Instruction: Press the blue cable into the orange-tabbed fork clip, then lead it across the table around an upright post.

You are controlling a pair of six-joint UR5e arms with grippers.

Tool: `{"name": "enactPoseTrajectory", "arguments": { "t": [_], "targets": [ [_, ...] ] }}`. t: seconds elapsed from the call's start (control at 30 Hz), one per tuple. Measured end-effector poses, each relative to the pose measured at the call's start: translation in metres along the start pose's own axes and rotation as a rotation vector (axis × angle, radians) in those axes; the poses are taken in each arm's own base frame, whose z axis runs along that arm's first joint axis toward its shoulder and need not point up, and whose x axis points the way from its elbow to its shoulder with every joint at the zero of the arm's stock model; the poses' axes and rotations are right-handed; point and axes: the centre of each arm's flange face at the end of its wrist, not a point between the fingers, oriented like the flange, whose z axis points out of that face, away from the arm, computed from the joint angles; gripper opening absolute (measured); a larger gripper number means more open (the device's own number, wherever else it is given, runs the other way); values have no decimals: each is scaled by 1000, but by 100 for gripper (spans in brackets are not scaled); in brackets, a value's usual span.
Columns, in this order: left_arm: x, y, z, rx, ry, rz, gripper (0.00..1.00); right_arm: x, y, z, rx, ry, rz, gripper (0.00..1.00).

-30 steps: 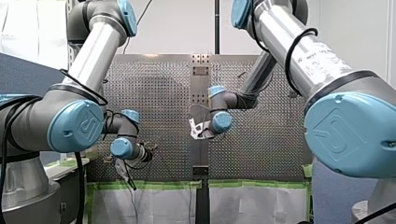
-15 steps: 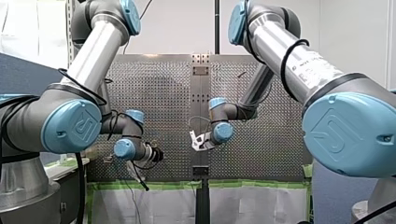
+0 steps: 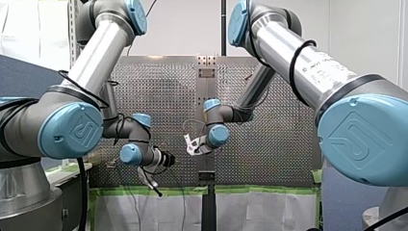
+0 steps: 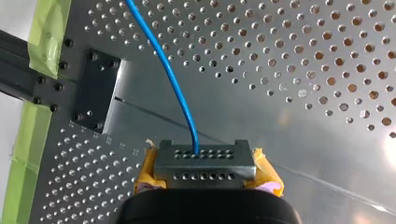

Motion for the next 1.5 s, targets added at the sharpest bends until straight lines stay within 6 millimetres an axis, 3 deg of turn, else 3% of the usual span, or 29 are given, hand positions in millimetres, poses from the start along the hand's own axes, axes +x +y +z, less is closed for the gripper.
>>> {"name": "enactPoseTrajectory", "arguments": {
  "t": [0.47, 1.03, 1.5],
  "targets": [
    [-1, 0, 0, -7, -18, 1, 100, 14, 8, 2, 18, 24, 47, 0],
    [-4, -7, 8, 101, 20, -90, 100, 26, -3, -1, 35, 35, 28, 0],
    [-2, 5, 9, 84, 33, -117, 100, 39, -21, -5, 60, 52, 20, 0]
  ]
}}
